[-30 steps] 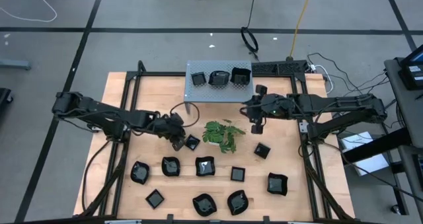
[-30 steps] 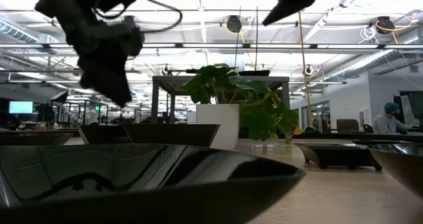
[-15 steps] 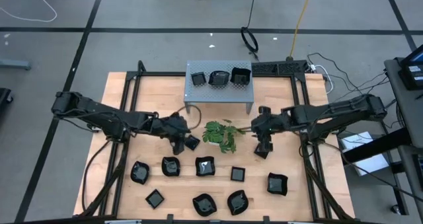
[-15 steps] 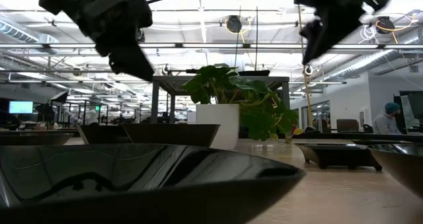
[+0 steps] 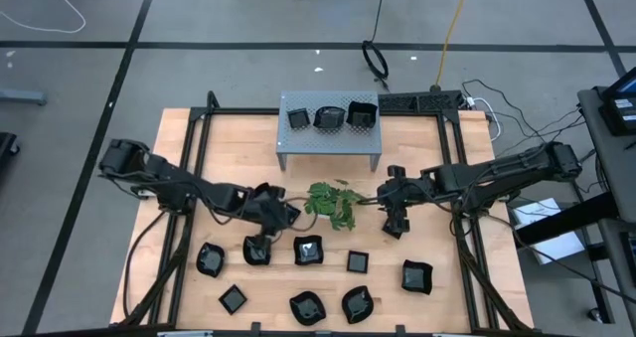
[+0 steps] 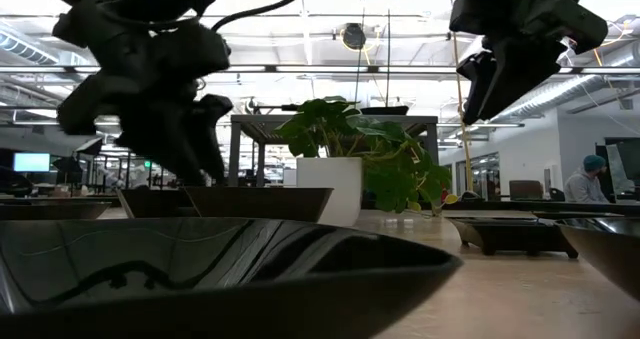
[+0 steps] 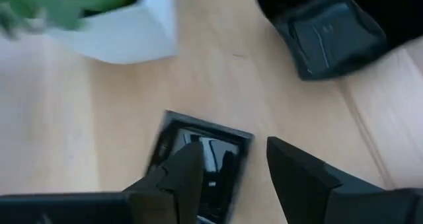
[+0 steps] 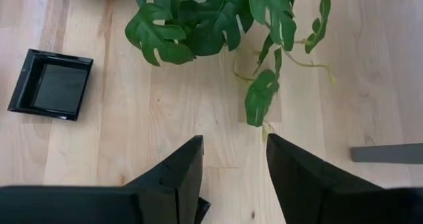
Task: Pick & Place Mini shaped plates
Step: Stack the square black bowl on top of the other square black bowl on the shelf
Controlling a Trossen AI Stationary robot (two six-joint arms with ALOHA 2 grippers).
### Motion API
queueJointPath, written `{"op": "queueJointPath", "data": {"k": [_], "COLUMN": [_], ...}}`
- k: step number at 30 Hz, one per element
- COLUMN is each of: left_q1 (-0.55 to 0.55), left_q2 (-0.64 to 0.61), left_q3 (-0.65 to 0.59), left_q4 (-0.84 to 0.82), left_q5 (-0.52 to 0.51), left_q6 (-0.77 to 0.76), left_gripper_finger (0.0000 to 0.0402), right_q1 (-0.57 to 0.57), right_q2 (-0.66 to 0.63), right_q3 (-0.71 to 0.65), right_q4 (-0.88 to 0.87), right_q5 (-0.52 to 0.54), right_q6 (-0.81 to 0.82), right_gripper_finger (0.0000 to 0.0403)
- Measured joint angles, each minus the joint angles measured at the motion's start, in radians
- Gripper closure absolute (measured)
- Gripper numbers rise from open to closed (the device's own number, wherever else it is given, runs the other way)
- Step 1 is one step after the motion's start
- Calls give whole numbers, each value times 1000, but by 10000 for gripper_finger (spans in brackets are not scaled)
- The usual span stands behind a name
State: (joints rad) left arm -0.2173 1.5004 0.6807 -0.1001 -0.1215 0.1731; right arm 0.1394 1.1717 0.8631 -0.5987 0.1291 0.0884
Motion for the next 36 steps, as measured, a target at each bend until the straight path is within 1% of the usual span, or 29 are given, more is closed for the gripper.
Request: {"op": "queueJointPath", "data": {"k": [4,11,14,16,18,24,25,30,32,36], "left_q1": [-20,-31,-31,-31,-29,-26,-27,-37,-43,-46], "left_q2": [42,117,129,130,132,137,137,137,136,136], "left_q3": [0,3,4,4,10,43,51,99,133,228], "left_q4": [2,14,26,35,32,9,12,6,1,-150], "left_q5": [-2,-91,-102,-99,-86,-82,-81,-64,-64,-64], "left_q6": [30,31,28,26,9,-31,-40,-35,-14,-2], "left_gripper_finger": [229,229,232,246,270,380,389,385,391,393], "right_q1": [0,0,0,0,0,0,0,0,0,0], "right_q2": [0,0,0,0,0,0,0,0,0,0], "right_q3": [0,0,0,0,0,0,0,0,0,0], "right_q4": [6,57,63,64,65,65,65,65,65,64], "right_q5": [0,0,0,0,0,0,0,0,0,0], "right_q6": [-16,-30,-49,-51,-52,-52,-51,-49,-49,-48], "right_gripper_finger": [246,246,246,246,246,246,246,246,246,246]}}
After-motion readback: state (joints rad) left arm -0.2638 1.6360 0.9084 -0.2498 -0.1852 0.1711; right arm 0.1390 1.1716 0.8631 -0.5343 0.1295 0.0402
